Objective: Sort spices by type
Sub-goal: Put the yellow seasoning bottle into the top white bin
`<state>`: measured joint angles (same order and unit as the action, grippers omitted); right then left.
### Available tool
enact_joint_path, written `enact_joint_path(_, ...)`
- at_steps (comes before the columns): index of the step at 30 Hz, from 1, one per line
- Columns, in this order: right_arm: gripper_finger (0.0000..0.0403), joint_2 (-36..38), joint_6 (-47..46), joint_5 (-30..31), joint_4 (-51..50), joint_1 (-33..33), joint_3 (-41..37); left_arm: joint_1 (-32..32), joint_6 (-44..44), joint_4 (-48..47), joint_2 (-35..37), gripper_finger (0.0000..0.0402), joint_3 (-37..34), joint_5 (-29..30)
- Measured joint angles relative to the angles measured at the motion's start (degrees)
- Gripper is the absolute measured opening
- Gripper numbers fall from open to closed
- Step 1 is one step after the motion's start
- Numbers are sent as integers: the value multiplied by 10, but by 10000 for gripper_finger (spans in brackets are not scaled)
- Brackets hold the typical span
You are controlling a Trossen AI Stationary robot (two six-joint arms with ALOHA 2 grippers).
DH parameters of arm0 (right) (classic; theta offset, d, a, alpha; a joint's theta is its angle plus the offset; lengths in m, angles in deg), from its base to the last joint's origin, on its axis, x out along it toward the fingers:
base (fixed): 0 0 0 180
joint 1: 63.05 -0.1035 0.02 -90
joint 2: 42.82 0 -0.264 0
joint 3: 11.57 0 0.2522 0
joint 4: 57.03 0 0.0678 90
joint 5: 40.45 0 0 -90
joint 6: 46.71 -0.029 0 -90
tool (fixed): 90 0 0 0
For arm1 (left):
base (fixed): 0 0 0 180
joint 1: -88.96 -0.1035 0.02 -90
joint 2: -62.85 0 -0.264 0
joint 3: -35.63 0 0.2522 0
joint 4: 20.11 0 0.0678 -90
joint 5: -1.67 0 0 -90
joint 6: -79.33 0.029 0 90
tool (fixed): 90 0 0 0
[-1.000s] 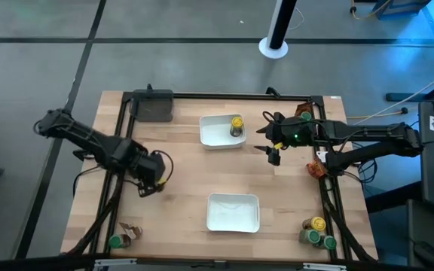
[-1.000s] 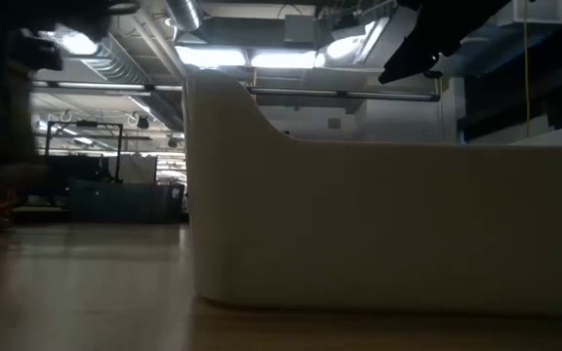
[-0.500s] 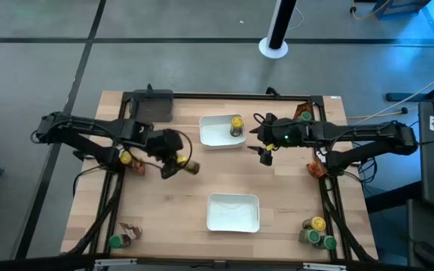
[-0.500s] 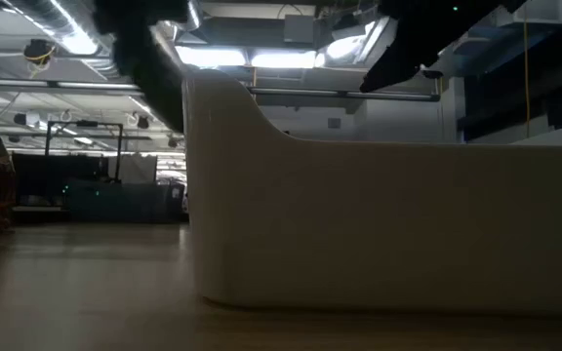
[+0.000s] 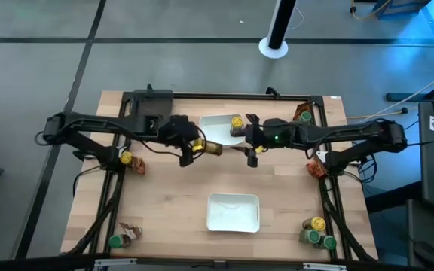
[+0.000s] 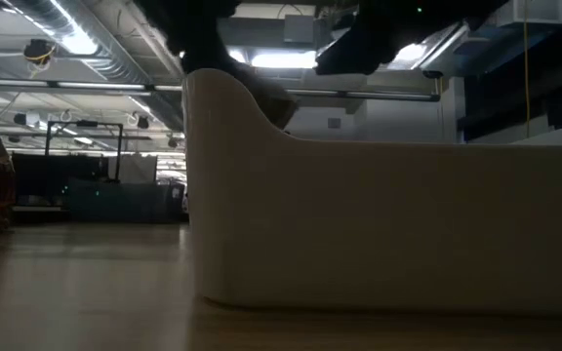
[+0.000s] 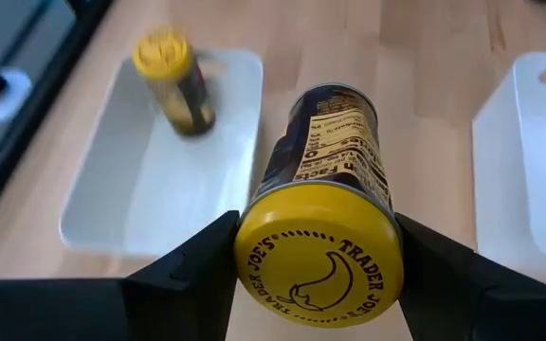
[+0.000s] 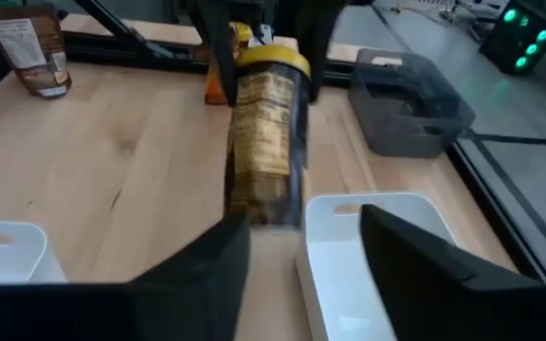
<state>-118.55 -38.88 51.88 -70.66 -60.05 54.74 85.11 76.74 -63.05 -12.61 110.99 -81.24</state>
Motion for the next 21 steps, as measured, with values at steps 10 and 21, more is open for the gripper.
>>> enact_joint_path(10, 8, -33, 2, 1, 25, 0, 0, -7, 60, 96, -20, 214, 0, 0)
enact_joint_path(21, 15, -33, 5, 20, 13, 0, 0, -7, 67, 161, -19, 214, -1, 2)
